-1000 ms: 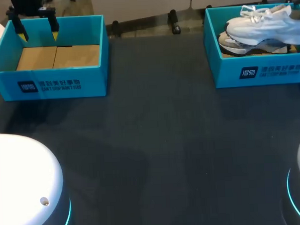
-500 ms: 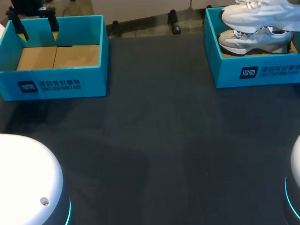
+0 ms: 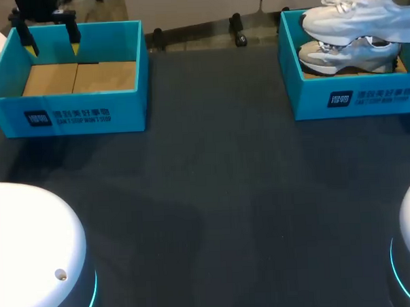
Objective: Take the shoe out of the shoebox, open the shoe tongue, remove and reinsert the insole, then place the shoe into the shoebox
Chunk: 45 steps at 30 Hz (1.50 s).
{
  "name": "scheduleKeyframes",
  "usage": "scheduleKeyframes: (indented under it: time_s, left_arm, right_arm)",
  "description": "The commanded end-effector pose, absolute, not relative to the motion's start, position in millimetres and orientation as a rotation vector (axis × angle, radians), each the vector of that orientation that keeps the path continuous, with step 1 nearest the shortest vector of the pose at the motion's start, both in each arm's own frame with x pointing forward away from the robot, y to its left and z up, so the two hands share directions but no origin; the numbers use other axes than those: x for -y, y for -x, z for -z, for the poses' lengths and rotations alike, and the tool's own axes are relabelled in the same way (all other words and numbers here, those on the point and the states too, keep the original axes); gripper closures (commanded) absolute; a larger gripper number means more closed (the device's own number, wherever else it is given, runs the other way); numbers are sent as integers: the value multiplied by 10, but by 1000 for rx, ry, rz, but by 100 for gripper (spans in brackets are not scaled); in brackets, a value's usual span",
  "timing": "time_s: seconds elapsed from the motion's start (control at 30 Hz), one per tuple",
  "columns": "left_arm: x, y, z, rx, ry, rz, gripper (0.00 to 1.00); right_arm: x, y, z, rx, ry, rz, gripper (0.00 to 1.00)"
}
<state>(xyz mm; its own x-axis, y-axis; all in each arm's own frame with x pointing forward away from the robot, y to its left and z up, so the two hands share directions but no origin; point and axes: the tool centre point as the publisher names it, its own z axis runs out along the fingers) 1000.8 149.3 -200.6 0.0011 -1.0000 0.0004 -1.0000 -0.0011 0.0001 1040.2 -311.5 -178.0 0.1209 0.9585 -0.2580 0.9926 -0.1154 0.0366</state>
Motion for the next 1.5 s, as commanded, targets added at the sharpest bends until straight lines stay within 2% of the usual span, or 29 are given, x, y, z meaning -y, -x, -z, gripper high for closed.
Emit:
scheduleKeyframes:
  time_s: [0.03, 0.97, 1.5]
  left_arm:
    - [-1495, -10005, 2003, 2220, -2222, 0, 0]
    - [-1495, -10005, 2003, 2220, -2222, 0, 0]
    - [-1495, -10005, 2003, 2220, -2222, 0, 0]
  right_arm:
    - [3032, -10215, 1736, -1942, -2172, 234, 100]
    - [1584, -9255, 1695, -1832, -2230, 279, 100]
    - [706, -8517, 1782, -1813, -2222, 294, 100]
